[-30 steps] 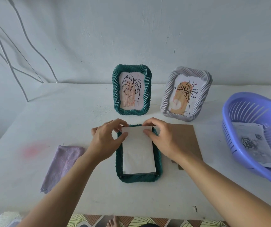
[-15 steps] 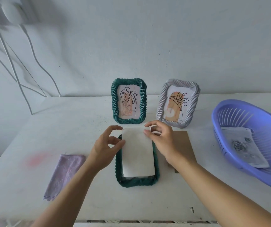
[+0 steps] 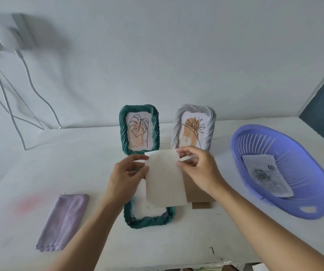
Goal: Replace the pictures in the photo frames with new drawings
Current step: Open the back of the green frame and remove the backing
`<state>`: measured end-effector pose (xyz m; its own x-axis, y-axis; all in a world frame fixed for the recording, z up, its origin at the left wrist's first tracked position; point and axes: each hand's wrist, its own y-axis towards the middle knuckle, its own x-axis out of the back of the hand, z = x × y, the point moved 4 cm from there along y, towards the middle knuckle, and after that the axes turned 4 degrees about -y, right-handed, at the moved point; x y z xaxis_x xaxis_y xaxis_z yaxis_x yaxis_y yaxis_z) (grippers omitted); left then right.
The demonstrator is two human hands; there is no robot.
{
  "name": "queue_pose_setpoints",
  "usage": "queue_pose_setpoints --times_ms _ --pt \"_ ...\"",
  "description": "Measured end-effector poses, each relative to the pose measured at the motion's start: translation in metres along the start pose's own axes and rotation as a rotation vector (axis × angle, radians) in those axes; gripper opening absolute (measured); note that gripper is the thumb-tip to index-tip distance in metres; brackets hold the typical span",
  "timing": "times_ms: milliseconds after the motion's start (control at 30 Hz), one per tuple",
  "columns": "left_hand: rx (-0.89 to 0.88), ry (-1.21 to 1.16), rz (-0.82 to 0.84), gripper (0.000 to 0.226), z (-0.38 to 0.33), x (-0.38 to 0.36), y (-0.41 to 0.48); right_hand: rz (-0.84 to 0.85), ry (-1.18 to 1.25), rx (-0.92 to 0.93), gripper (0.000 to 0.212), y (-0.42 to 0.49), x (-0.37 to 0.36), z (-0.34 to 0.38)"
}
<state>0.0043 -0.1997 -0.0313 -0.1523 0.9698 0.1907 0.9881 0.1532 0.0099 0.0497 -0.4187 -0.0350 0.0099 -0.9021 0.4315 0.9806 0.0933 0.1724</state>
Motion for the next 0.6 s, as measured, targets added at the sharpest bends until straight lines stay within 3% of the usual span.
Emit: queue_pose_setpoints --times_ms 167,400,600 --pt "0.017 -0.001 0.030 0.025 0.004 -0.032 0.001 0.019 -0.177 0.099 0.030 -0.018 0.028 -0.009" --pt "0.048 -0.018 0.060 0.027 0.005 -0.080 0.006 -0.147 -0.610 0.313 0.025 -0.028 0.090 -0.011" --pt "0.028 -0.089 0.106 0.027 -0.006 -0.116 0.010 -0.172 -0.808 0.206 0.033 -0.040 0.122 -0.036"
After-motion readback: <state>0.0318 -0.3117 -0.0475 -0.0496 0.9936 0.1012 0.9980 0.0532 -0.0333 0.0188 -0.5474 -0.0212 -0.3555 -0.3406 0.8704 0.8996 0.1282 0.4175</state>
